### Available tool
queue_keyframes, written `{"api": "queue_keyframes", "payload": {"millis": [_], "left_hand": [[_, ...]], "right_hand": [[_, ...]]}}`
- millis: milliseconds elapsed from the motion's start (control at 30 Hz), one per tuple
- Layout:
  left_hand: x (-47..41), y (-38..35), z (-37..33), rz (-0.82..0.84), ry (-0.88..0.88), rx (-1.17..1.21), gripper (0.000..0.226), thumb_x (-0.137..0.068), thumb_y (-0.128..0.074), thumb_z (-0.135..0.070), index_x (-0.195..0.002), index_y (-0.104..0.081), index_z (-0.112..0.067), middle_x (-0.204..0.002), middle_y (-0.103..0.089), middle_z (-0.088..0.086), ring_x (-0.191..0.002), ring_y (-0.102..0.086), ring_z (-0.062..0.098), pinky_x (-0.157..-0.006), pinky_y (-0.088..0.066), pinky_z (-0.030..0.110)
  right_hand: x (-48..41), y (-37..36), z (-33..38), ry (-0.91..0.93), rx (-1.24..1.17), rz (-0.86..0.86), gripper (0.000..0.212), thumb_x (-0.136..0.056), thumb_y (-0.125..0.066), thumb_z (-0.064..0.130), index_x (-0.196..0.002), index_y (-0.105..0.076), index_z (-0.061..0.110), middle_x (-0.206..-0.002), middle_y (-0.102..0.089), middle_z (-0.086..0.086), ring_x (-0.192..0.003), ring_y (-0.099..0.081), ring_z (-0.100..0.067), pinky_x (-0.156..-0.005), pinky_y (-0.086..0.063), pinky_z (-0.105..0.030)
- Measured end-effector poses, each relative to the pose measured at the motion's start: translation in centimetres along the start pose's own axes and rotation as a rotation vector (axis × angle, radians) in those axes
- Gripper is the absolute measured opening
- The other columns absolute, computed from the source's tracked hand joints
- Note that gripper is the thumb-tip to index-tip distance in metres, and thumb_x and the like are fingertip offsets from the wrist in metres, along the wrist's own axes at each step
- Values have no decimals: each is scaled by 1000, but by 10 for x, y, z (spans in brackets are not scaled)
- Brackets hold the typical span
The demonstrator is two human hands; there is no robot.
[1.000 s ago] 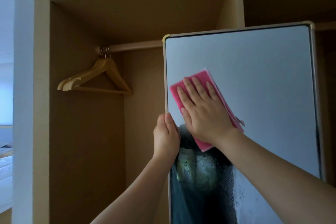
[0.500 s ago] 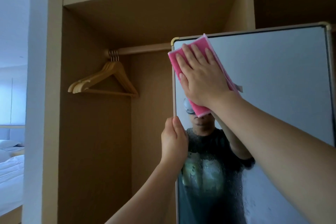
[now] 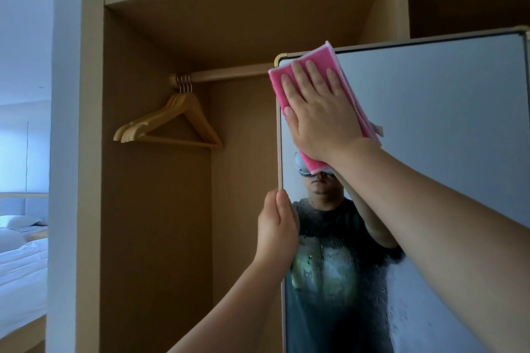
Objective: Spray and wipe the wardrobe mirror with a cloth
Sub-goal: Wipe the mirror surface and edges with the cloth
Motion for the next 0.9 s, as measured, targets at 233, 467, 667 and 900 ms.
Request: {"api": "queue_keyframes", "payload": {"millis": [233,467,667,900], "left_hand": [[26,4,19,84,73,7,39,-101,-25,-39,-80,-48,-16,-63,-47,2,-54,-41,17,-51,-40,28],[40,9,26,108,92,-38,37,-102,-27,-31,-79,-49,-13,-66,-49,3,-56,-43,12,-52,-40,23],[48,11,29,111,110,-64,37,-102,-28,-30,-80,-50,-9,-67,-48,2,-58,-42,12,-55,-40,26],[56,12,30,119,129,-58,37,-102,-28,-29,-84,-50,-6,-68,-47,3,-59,-42,13,-57,-40,27]], "right_hand": [[18,-4,9,-10,-14,-11,60,-102,-15,42,-153,-23,12,-158,-24,-14,-147,-18,-35,-120,-11,-51],[44,-9,21,5,-25,-8,59,-102,-19,41,-153,-23,11,-159,-22,-15,-147,-17,-36,-120,-12,-51],[61,-9,29,-2,-43,-2,59,-102,-17,40,-154,-20,10,-159,-20,-16,-148,-14,-35,-121,-7,-50],[75,-8,35,-15,-62,15,60,-102,-14,40,-154,-16,11,-160,-15,-15,-148,-10,-35,-121,-3,-49]]}}
Point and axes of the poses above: each hand's wrist, its own x-axis away from the middle knuckle, its own y-axis out of the back of the hand, z = x × y, the point moved 8 cm from there along -x, towards the middle knuckle
